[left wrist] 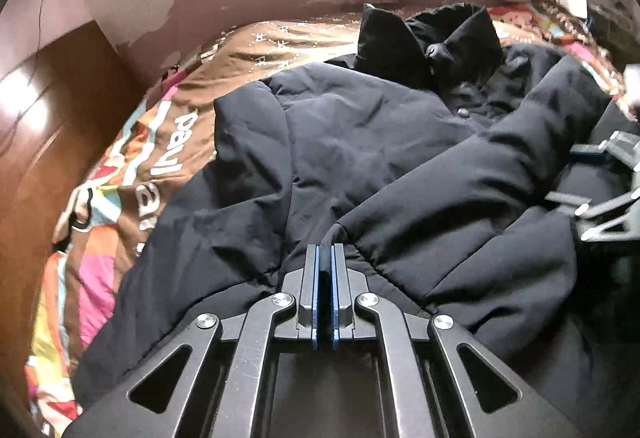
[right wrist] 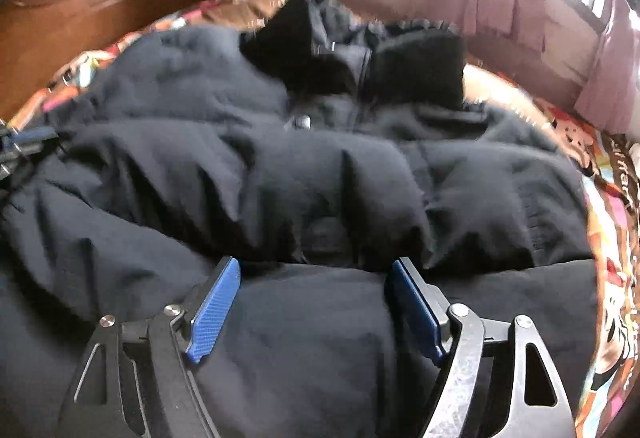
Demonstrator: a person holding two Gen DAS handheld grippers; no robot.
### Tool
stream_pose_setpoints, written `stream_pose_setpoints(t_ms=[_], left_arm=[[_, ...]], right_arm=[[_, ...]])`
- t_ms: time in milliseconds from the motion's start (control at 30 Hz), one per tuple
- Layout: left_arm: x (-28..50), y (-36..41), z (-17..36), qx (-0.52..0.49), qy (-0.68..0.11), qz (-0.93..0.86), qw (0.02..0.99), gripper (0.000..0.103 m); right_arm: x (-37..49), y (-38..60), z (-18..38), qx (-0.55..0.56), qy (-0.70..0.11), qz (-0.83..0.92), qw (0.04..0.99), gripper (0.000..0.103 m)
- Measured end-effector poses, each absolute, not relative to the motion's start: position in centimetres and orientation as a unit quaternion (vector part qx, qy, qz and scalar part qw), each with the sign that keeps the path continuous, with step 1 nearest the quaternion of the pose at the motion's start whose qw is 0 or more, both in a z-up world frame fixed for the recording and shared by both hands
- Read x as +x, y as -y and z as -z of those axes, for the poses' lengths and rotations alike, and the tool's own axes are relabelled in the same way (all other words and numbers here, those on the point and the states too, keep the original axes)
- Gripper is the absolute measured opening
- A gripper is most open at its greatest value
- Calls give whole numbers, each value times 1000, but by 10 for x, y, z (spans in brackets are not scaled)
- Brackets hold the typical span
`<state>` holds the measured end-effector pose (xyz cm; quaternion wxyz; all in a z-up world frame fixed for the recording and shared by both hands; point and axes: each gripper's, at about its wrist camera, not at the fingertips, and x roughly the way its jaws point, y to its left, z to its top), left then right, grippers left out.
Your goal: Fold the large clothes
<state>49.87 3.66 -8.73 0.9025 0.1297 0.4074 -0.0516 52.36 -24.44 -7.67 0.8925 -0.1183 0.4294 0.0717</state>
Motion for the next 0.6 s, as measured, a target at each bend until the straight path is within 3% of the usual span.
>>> stream_pose_setpoints(t_ms=[267, 367, 433, 600], left_arm=[[487, -69, 62, -1, -408, 56, 911, 16], [471, -89, 50, -48, -394, 43, 917, 47], [456, -111, 40, -85, -372, 19, 924, 78], [433, -167, 34, -134, -365, -46, 920, 82]], right_arm=[[530, 253, 99, -107, -435, -89, 890, 81], [523, 253, 97, -107, -422, -88, 896, 85], [519, 253, 96, -108, -414, -84, 900, 89], [517, 254, 94, -107, -405, -80, 905, 93]])
